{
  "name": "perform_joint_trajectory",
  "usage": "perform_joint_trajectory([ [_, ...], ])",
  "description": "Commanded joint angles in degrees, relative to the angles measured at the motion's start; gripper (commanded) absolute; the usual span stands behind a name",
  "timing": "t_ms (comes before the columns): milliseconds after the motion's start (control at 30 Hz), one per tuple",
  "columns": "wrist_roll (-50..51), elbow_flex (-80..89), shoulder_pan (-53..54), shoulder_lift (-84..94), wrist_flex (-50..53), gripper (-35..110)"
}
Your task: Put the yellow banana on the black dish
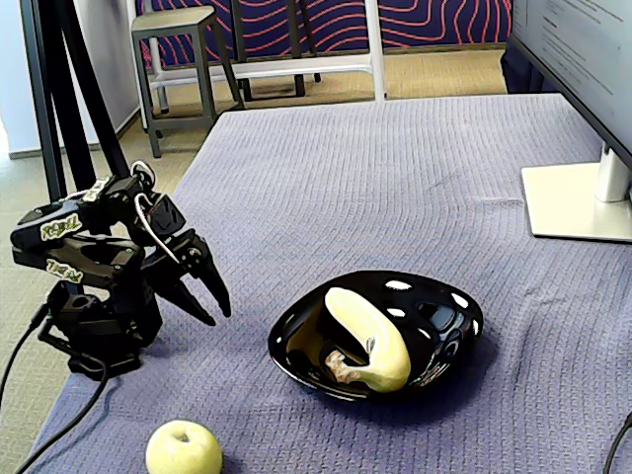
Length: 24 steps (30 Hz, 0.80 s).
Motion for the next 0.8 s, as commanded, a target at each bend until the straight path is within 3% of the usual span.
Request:
perform_joint_trajectory([
  [0,-1.5,0.5,-0.4,1.6,0.1,0],
  [767,1.6,5.0,-1.3,2.5,-3.8,0],
])
